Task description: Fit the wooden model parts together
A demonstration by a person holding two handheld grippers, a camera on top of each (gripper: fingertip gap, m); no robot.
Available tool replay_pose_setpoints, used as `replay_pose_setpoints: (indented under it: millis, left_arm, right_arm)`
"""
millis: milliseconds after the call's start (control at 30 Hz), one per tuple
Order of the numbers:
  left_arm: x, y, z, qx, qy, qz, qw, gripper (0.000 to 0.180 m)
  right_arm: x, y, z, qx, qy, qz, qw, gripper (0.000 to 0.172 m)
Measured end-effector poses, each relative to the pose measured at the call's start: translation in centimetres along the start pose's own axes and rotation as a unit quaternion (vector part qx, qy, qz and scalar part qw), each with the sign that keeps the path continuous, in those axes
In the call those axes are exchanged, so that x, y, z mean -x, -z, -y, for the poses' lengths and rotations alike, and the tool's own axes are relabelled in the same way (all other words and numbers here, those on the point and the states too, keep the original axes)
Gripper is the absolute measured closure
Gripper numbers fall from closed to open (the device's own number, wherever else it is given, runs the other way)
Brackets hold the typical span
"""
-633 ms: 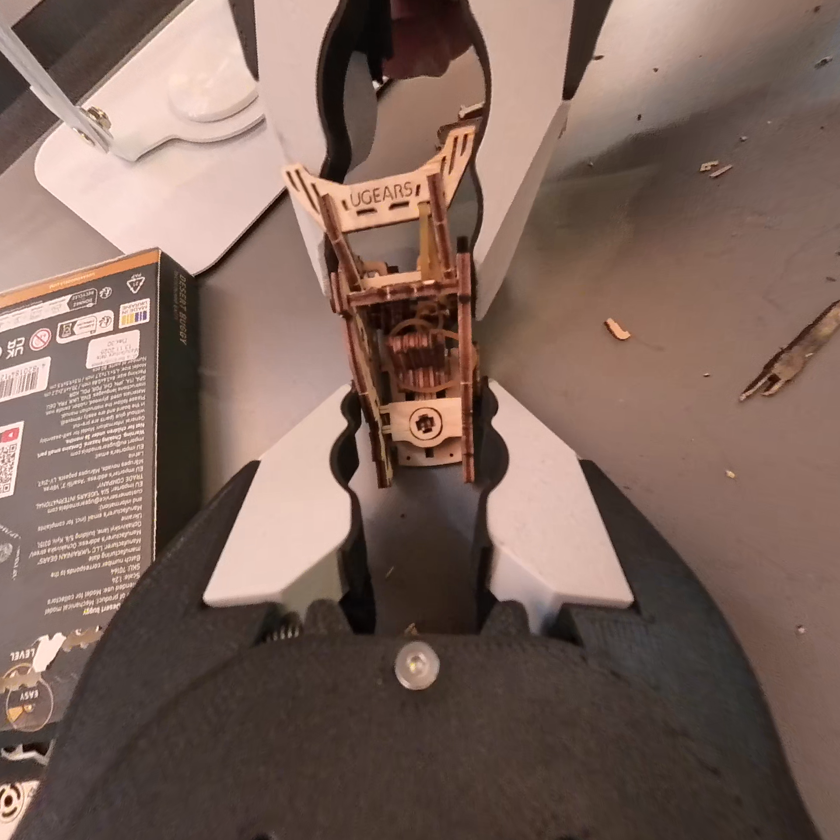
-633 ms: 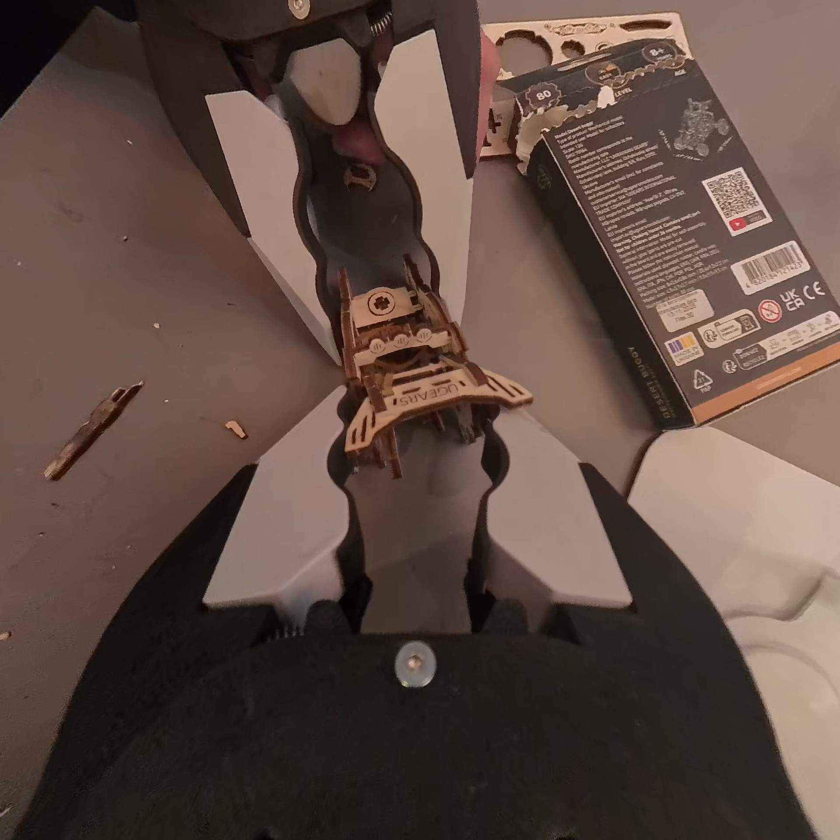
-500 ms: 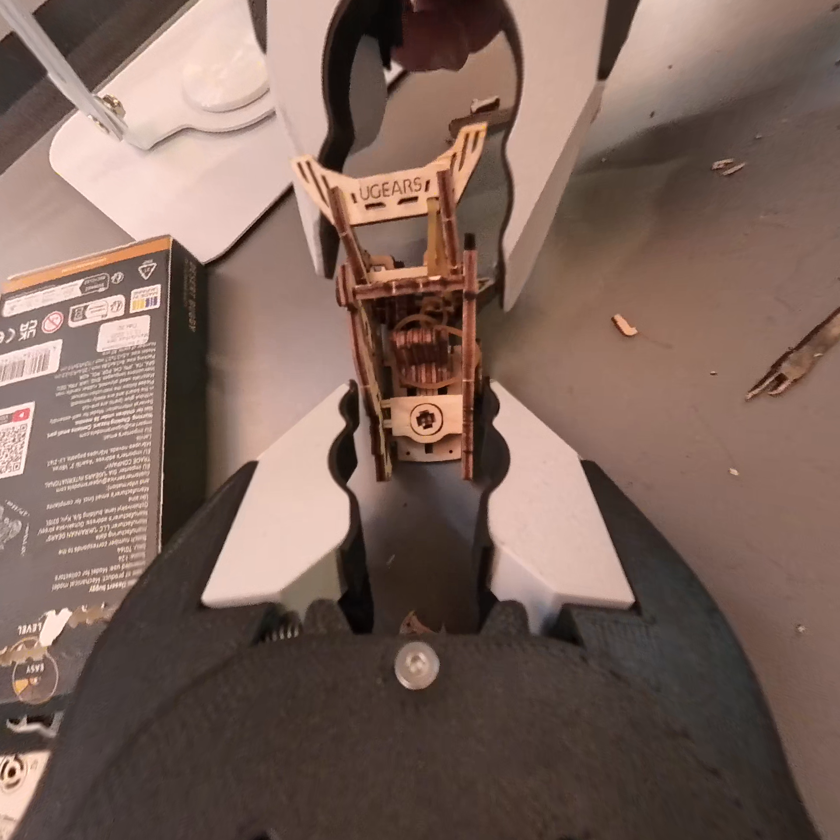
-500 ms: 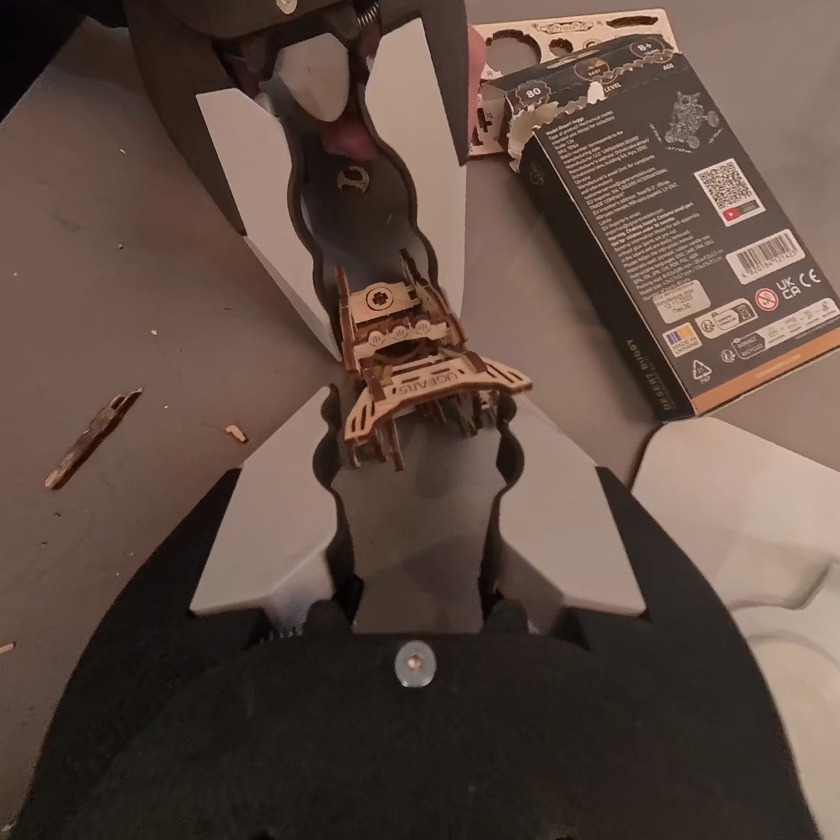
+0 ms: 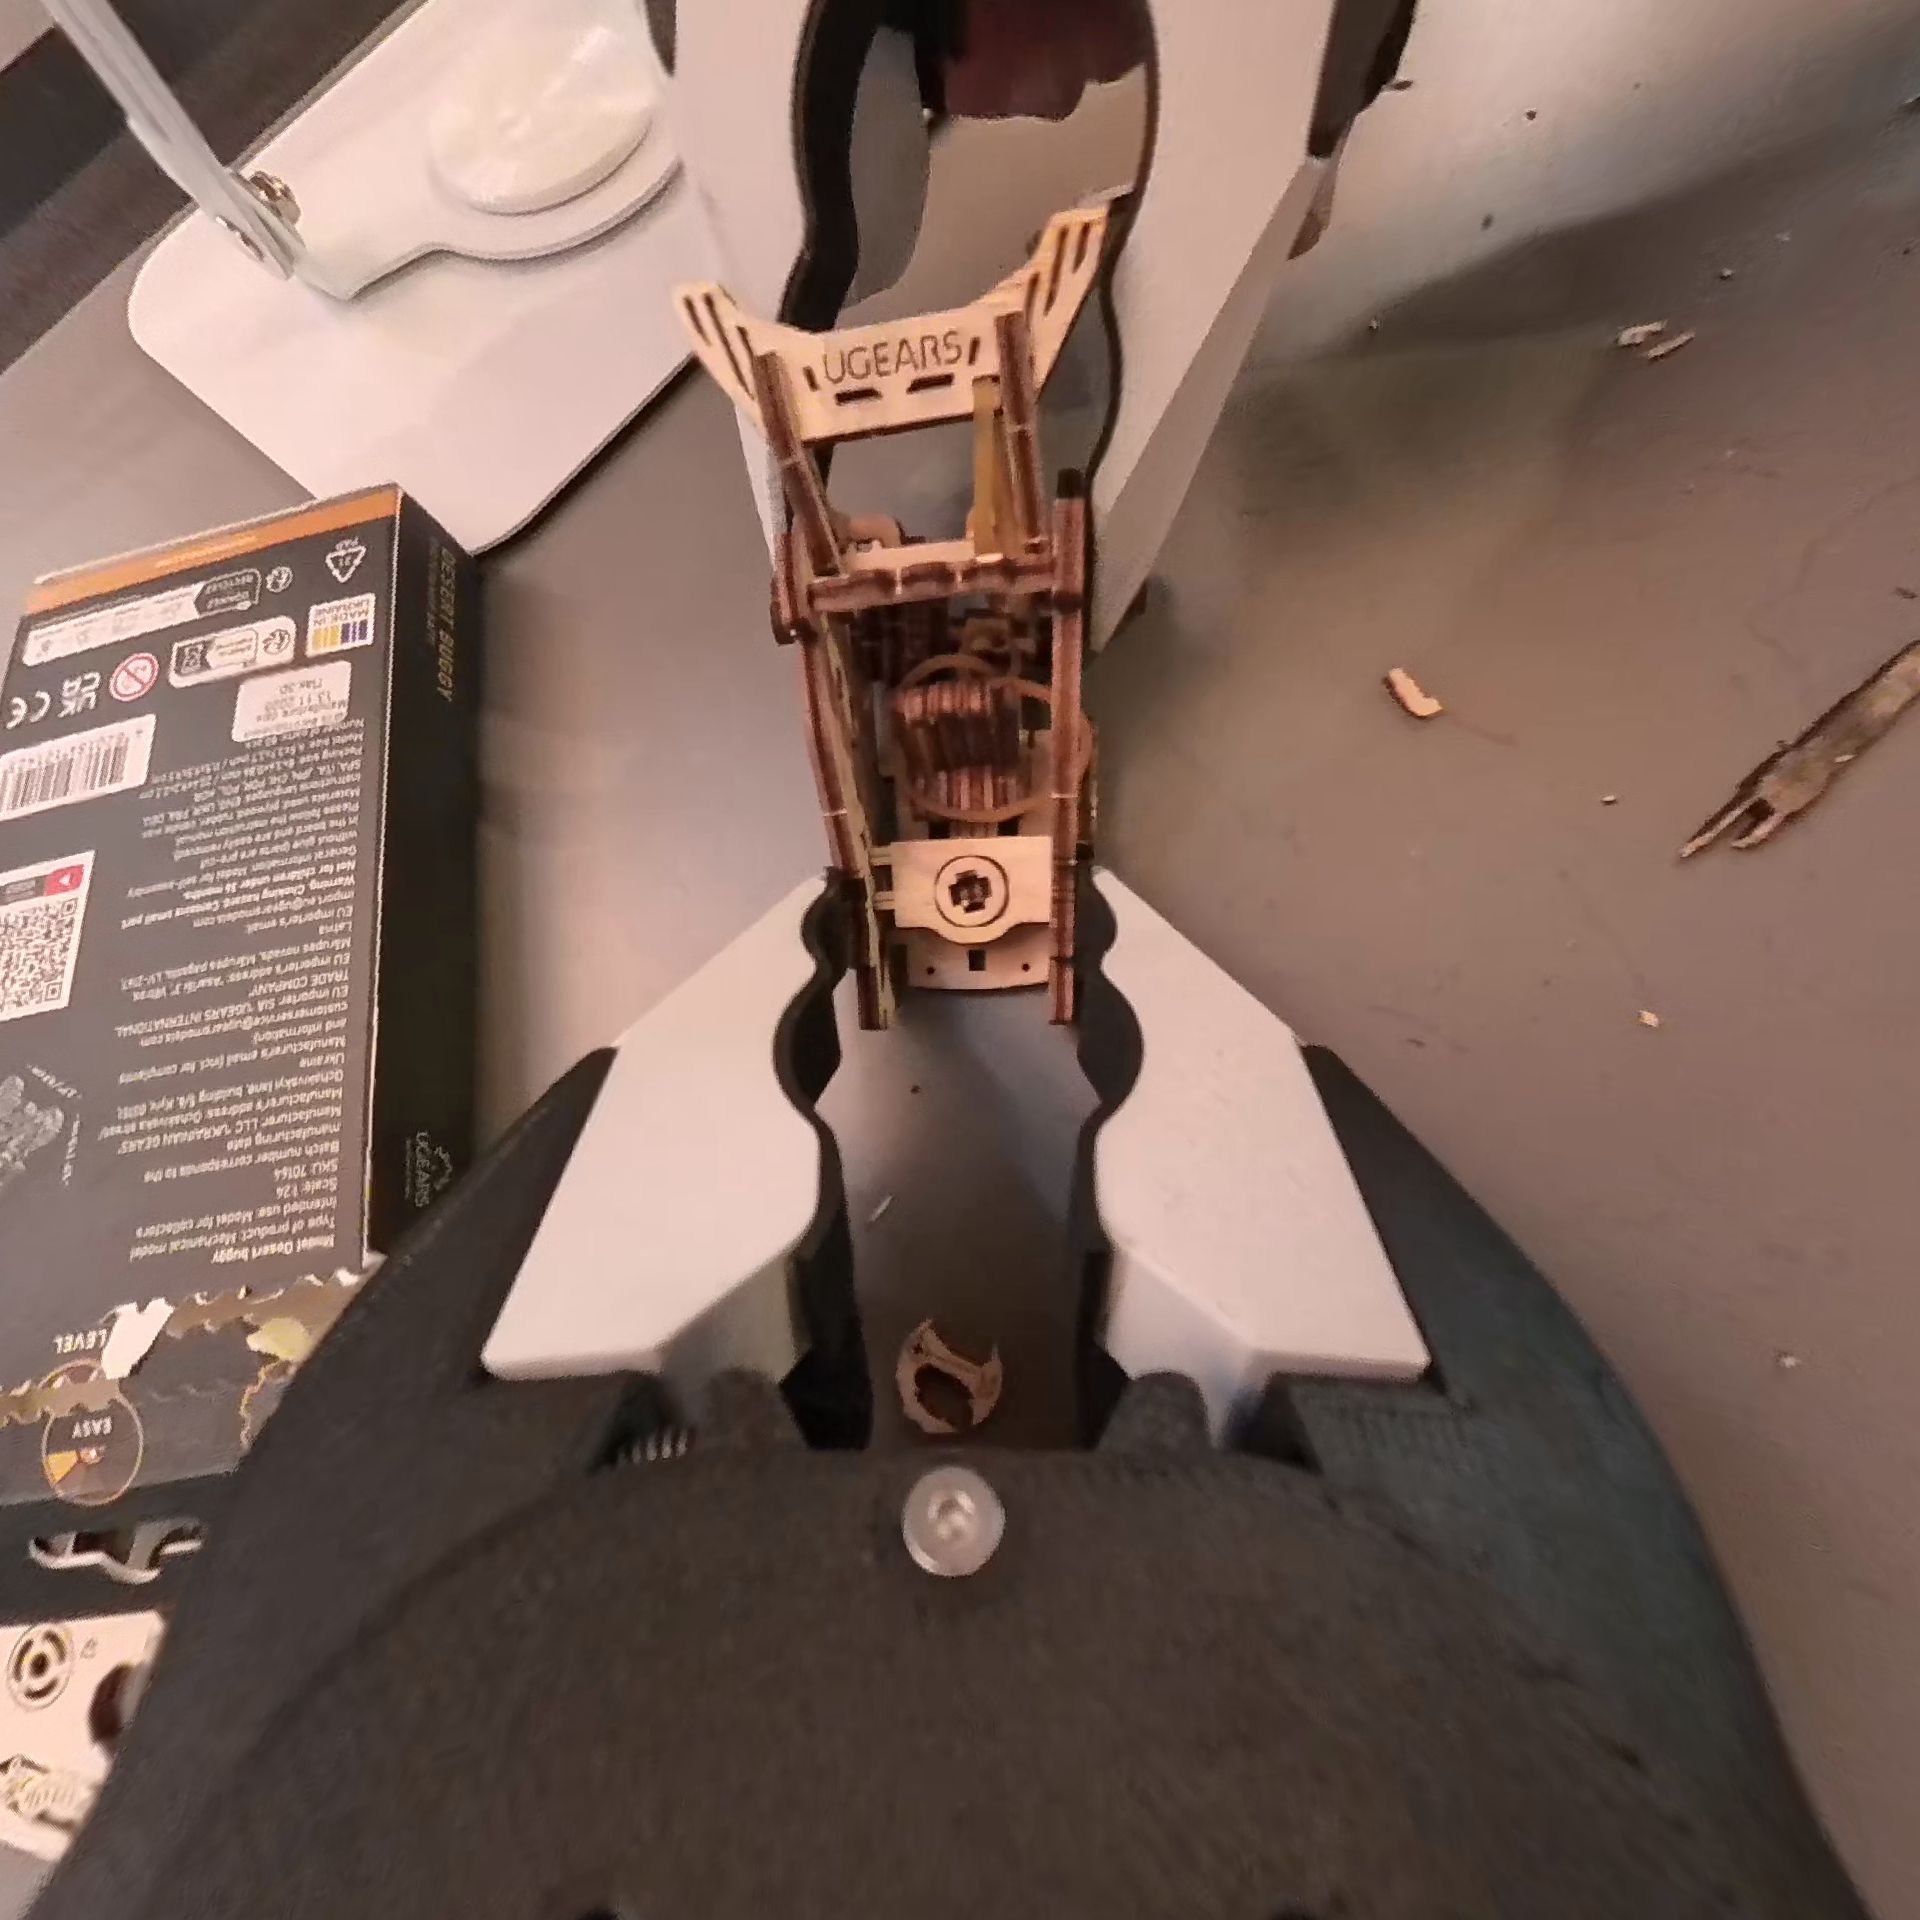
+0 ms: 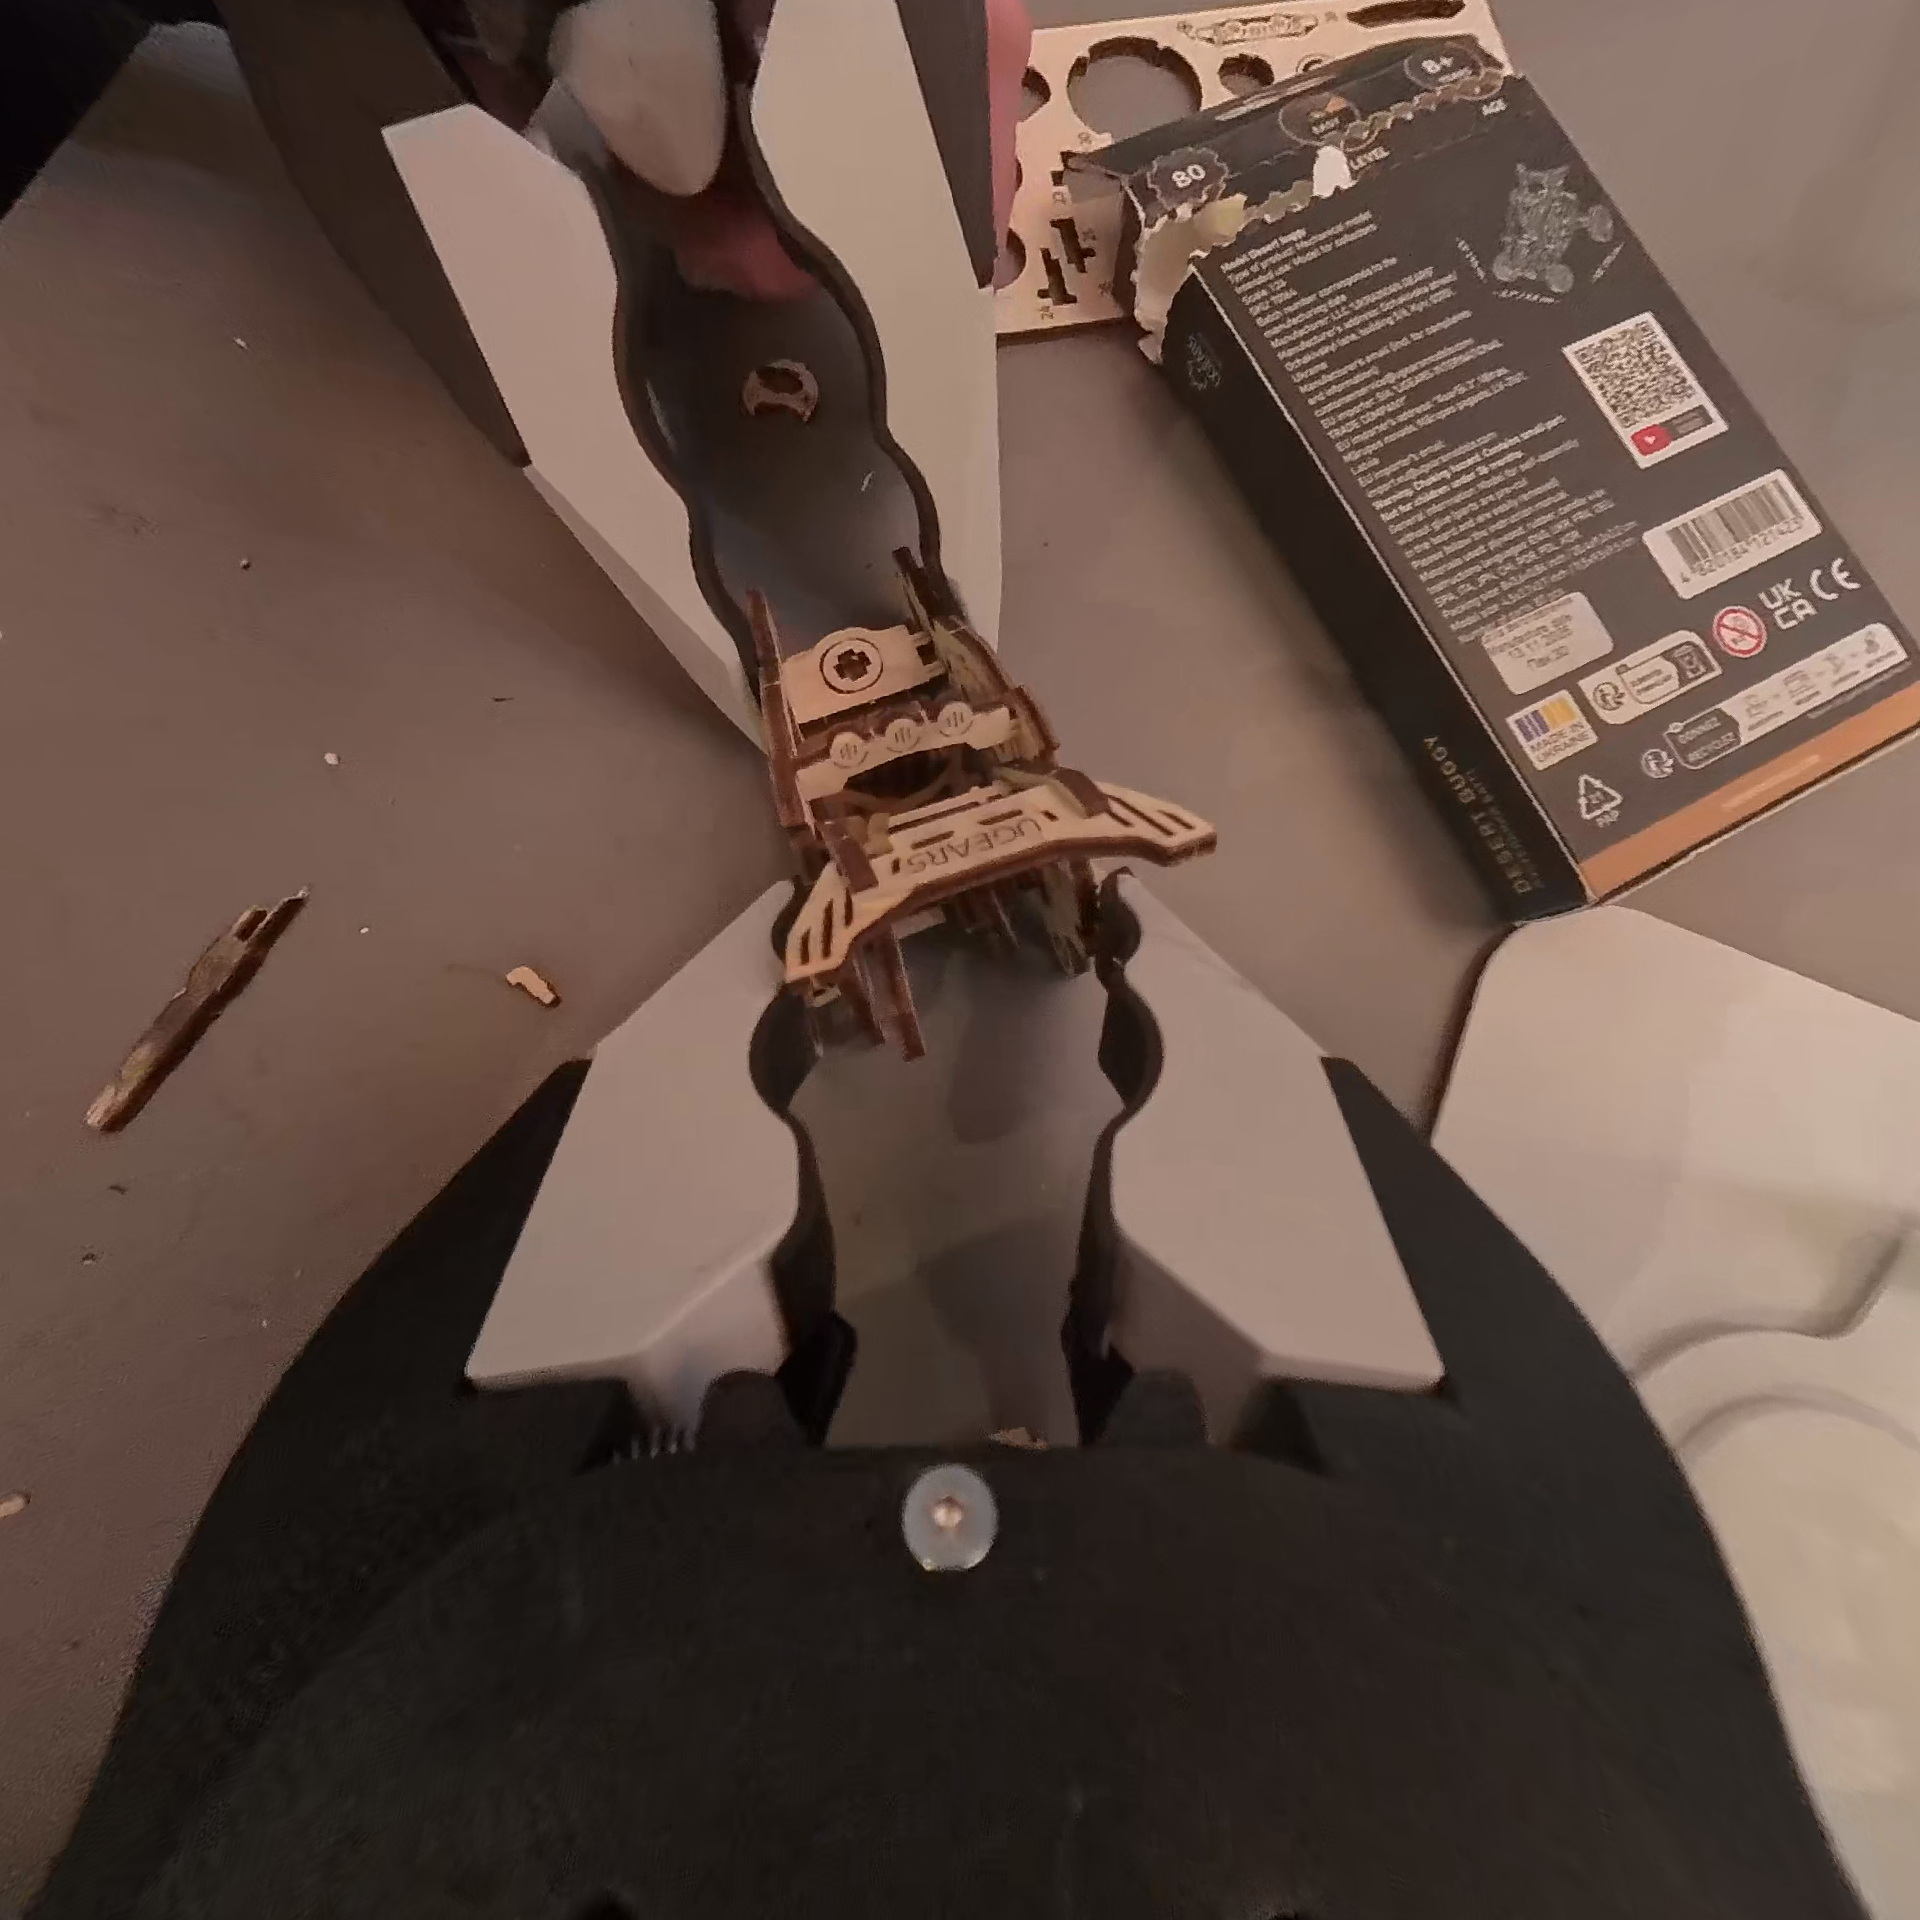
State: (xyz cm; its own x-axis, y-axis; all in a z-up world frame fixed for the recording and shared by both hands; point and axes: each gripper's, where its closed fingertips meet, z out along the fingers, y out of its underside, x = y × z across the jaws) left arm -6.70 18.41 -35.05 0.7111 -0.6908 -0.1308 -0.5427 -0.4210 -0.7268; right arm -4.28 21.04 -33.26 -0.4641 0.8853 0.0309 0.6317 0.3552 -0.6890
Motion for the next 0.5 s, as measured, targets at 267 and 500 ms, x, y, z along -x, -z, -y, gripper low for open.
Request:
replay_pose_setpoints:
  millis: [267, 500]
  left_arm:
    - [-2.1, 1.4, 1.4, -0.031, -0.007, -0.038, 0.999, 0.14]
    - [-5.3, 3.3, 3.8, -0.112, 0.079, -0.129, 0.982, 0.14]
  right_arm:
    - [2.3, 1.6, 0.8, -0.013, -0.024, -0.012, 1.0, 0.121]
    - [4.8, 5.2, 2.9, -0.019, -0.083, -0.031, 0.996, 0.116]
